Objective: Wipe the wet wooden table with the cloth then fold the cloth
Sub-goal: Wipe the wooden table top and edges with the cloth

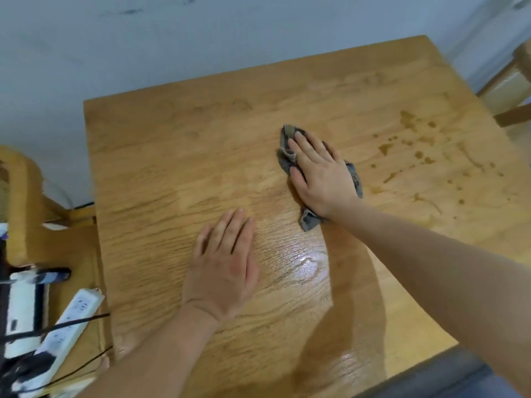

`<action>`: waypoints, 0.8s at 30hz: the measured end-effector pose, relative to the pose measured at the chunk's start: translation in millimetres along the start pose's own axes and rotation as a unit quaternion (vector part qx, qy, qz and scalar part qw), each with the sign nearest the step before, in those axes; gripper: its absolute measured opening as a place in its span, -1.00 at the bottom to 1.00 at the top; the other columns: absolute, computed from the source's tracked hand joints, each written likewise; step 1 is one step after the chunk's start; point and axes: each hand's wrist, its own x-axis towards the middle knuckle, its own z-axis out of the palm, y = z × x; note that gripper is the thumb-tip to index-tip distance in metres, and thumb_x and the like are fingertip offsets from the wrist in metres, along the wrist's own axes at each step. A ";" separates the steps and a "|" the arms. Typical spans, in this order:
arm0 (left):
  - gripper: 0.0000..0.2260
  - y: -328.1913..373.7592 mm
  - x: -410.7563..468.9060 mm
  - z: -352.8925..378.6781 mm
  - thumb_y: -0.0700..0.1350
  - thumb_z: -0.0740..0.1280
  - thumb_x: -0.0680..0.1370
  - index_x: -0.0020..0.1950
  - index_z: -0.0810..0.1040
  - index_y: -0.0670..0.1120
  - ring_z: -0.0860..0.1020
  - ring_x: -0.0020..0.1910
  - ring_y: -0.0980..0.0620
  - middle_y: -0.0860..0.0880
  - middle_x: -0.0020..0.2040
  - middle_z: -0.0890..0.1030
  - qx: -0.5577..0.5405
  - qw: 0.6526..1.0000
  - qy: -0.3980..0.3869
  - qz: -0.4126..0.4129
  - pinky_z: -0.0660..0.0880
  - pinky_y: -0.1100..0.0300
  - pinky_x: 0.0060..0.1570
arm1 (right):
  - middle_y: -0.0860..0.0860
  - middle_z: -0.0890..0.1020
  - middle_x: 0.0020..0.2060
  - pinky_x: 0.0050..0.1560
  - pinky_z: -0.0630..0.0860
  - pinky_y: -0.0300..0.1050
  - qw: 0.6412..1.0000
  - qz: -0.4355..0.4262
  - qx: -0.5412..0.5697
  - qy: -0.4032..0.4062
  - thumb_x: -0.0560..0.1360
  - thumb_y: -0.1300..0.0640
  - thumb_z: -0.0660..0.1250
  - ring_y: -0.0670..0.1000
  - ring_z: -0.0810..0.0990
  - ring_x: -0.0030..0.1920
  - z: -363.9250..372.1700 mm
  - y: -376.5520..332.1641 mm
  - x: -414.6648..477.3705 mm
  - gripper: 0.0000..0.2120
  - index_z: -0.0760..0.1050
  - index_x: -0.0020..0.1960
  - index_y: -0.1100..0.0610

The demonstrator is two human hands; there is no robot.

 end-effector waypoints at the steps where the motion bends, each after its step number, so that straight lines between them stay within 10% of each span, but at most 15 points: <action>1: -0.49 0.7 0.6 -1.0 0.03 0.03 0.55 0.47 0.33 -0.11 0.19 0.50 -0.02 -0.08 0.50 0.28 0.001 1.000 0.000 0.001 0.17 -0.08 0.41 | 0.00 0.19 0.55 0.52 0.05 0.10 0.998 -0.058 -0.001 -0.010 0.62 -0.08 -0.05 0.00 0.05 0.57 0.5 -4.7 -14.4 -0.46 0.20 0.55 0.09; 10: -0.51 -0.9 5.9 -3.8 -0.01 0.11 0.52 0.42 0.39 -0.13 0.28 0.46 -0.06 -0.10 0.47 0.34 -0.010 1.000 0.016 -0.009 0.24 -0.11 0.38 | 0.03 0.24 0.52 0.52 0.08 0.09 0.918 -0.387 -0.007 -0.087 0.61 -0.04 0.11 0.03 0.11 0.55 10.8 -6.7 -87.4 -0.49 0.25 0.52 0.11; 20: -0.51 -5.5 8.9 -2.2 -0.03 0.13 0.51 0.43 0.39 -0.12 0.31 0.45 -0.07 -0.10 0.46 0.35 -0.012 1.000 0.018 -0.007 0.20 -0.09 0.40 | 0.02 0.19 0.55 0.53 0.01 0.02 0.999 -0.042 0.002 -0.004 0.60 -0.04 -0.01 0.01 0.06 0.56 -2.3 10.3 118.7 -0.45 0.20 0.54 0.12; 24: -0.50 -3.0 3.7 -4.9 -0.02 0.11 0.50 0.45 0.36 -0.09 0.26 0.47 -0.05 -0.08 0.49 0.30 -0.021 1.000 -0.013 -0.011 0.15 -0.09 0.42 | 0.05 0.29 0.51 0.49 0.14 0.15 0.995 -0.096 0.016 0.015 0.59 -0.02 0.04 0.06 0.15 0.54 2.1 -18.1 40.5 -0.48 0.30 0.50 0.15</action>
